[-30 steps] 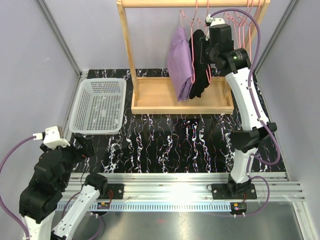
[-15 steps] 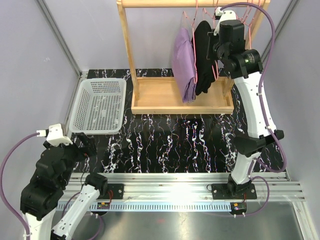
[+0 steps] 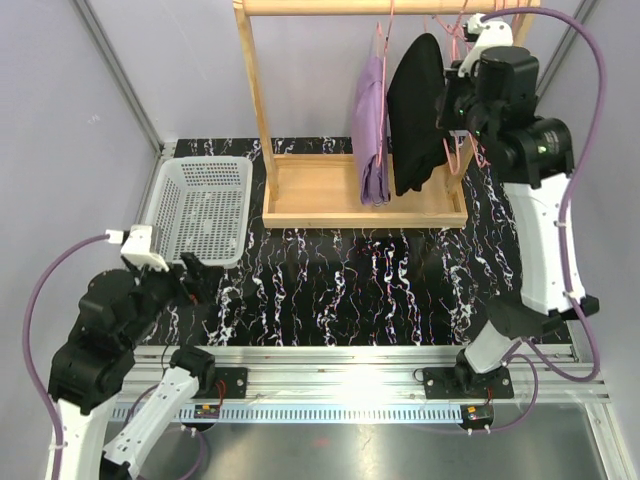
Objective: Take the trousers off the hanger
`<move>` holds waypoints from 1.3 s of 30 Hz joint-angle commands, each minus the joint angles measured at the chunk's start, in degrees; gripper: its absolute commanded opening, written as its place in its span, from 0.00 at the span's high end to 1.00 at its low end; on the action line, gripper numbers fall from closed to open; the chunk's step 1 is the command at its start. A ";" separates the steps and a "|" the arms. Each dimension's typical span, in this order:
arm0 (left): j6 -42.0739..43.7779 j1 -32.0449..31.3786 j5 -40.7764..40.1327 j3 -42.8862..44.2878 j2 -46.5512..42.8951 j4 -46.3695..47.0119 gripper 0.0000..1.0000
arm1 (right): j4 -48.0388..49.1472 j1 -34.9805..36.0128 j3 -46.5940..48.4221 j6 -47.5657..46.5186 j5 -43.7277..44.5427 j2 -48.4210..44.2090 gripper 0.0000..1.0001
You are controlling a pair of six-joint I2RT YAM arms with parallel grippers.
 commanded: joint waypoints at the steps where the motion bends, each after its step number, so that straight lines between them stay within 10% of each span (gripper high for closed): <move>1: -0.52 -0.07 10.44 3.40 4.55 10.61 0.01 | 3.02 -0.29 -1.49 1.66 -2.95 -7.99 1.00; 14: -6.59 -6.39 13.45 7.44 19.05 29.27 0.01 | -2.70 -0.29 -24.43 8.34 -18.14 -31.53 1.00; 27: 5.34 -58.12 -39.88 18.51 41.89 38.31 0.01 | -3.14 -0.29 -31.21 12.64 -19.04 -36.39 1.00; 39: 11.25 -64.32 -37.19 28.53 61.24 50.97 0.01 | -11.23 -0.29 -25.50 16.78 -9.37 -32.70 1.00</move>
